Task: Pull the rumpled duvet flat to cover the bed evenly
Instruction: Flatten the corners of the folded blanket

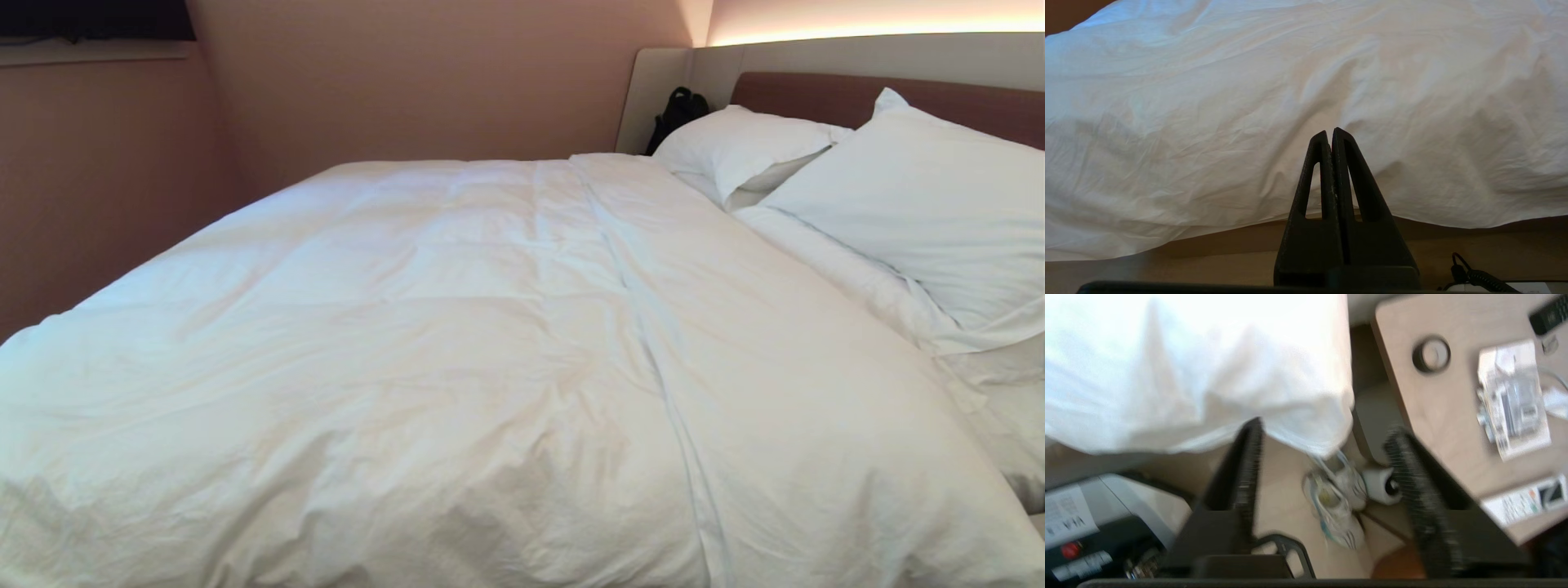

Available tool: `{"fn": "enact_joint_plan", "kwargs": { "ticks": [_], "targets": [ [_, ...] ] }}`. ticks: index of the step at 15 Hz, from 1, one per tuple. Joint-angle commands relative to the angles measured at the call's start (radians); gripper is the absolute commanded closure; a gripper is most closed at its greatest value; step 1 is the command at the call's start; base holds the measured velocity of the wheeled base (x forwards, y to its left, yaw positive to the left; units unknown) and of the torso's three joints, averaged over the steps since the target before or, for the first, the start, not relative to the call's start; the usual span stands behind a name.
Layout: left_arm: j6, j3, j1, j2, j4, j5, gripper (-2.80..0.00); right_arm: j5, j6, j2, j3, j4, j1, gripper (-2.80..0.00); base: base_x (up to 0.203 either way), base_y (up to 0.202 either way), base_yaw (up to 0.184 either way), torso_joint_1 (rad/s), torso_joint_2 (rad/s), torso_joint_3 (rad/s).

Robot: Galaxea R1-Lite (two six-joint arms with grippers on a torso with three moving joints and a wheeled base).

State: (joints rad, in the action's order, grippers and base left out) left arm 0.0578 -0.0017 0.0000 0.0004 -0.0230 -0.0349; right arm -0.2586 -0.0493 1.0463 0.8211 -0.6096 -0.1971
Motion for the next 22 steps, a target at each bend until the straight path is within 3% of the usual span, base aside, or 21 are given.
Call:
{"fn": "enact_joint_plan", "kwargs": {
  "ticks": [1, 6, 8, 11, 16, 22],
  "targets": [
    [0.0, 0.0, 0.0, 0.0, 0.0, 0.0, 0.0, 0.033, 0.007, 0.035, 0.001, 0.097, -0.02, 0.0, 0.0, 0.0, 0.0, 0.0, 0.0, 0.0],
    [0.0, 0.0, 0.0, 0.0, 0.0, 0.0, 0.0, 0.065, 0.072, 0.103, 0.003, 0.098, -0.047, 0.0, 0.0, 0.0, 0.0, 0.0, 0.0, 0.0],
    [0.0, 0.0, 0.0, 0.0, 0.0, 0.0, 0.0, 0.116, 0.102, 0.148, 0.001, 0.107, -0.081, 0.0, 0.0, 0.0, 0.0, 0.0, 0.0, 0.0],
    [0.0, 0.0, 0.0, 0.0, 0.0, 0.0, 0.0, 0.211, 0.1, 0.242, -0.03, 0.214, -0.135, 0.0, 0.0, 0.0, 0.0, 0.0, 0.0, 0.0],
    [0.0, 0.0, 0.0, 0.0, 0.0, 0.0, 0.0, 0.287, 0.073, 0.317, -0.134, 0.435, -0.195, 0.0, 0.0, 0.0, 0.0, 0.0, 0.0, 0.0],
    [0.0, 0.0, 0.0, 0.0, 0.0, 0.0, 0.0, 0.365, 0.034, 0.397, -0.157, 0.47, -0.267, 0.0, 0.0, 0.0, 0.0, 0.0, 0.0, 0.0]
  ]
}}
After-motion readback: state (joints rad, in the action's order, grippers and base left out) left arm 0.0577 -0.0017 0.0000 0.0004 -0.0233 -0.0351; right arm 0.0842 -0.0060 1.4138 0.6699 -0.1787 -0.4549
